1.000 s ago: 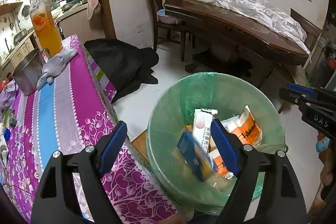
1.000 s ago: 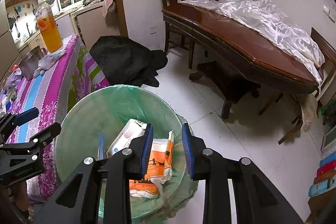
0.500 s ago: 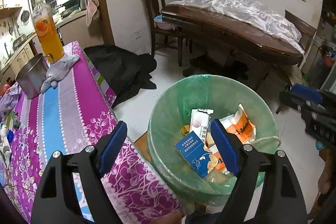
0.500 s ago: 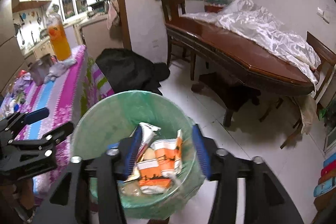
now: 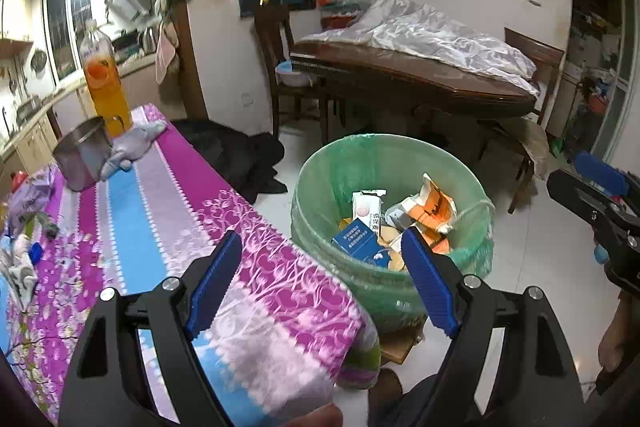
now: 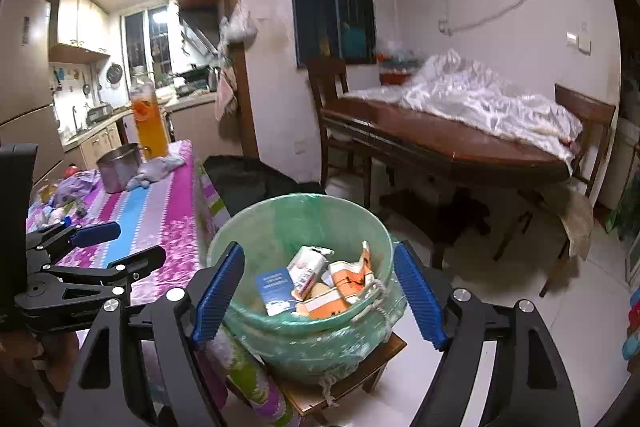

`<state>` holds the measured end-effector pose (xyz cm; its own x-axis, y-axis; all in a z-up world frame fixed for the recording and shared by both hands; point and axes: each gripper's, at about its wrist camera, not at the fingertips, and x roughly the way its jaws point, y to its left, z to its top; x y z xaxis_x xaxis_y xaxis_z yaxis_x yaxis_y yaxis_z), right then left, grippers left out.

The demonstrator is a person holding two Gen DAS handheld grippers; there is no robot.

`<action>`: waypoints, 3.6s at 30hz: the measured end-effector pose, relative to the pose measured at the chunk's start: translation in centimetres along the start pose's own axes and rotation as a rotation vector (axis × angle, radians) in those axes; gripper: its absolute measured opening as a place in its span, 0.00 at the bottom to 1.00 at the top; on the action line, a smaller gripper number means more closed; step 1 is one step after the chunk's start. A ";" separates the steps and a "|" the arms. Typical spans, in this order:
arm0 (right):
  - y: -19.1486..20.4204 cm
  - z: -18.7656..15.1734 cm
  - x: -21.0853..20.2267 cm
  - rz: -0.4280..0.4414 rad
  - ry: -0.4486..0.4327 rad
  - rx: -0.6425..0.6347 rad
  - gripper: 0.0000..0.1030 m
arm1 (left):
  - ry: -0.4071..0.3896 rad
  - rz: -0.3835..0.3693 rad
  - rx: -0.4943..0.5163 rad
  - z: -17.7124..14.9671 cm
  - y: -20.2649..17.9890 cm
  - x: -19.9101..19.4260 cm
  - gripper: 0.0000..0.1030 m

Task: Collect trash
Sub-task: 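Move both open tools back over the table, then reach the left tool toward the white gloves while the right tool approaches the blue bottle cap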

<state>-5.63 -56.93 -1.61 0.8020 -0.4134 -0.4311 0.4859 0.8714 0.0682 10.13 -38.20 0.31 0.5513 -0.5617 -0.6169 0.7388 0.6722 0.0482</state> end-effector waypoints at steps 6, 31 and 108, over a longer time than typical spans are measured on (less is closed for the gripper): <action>4.0 -2.0 -5.1 0.055 -0.131 -0.065 0.86 | -0.032 0.049 -0.004 -2.7 3.0 -3.2 0.76; 30.0 -4.3 0.1 0.651 0.114 -0.326 0.82 | 0.095 0.418 -0.592 -12.0 45.1 -10.6 0.76; 56.0 0.7 22.3 0.811 0.304 -0.557 0.39 | -0.019 0.251 -0.847 -24.1 48.2 -18.1 0.52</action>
<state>39.68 -17.50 -6.77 0.6571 0.3707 -0.6564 -0.4550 0.8893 0.0467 26.45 16.02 -5.12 0.6710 -0.3522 -0.6525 0.0637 0.9041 -0.4225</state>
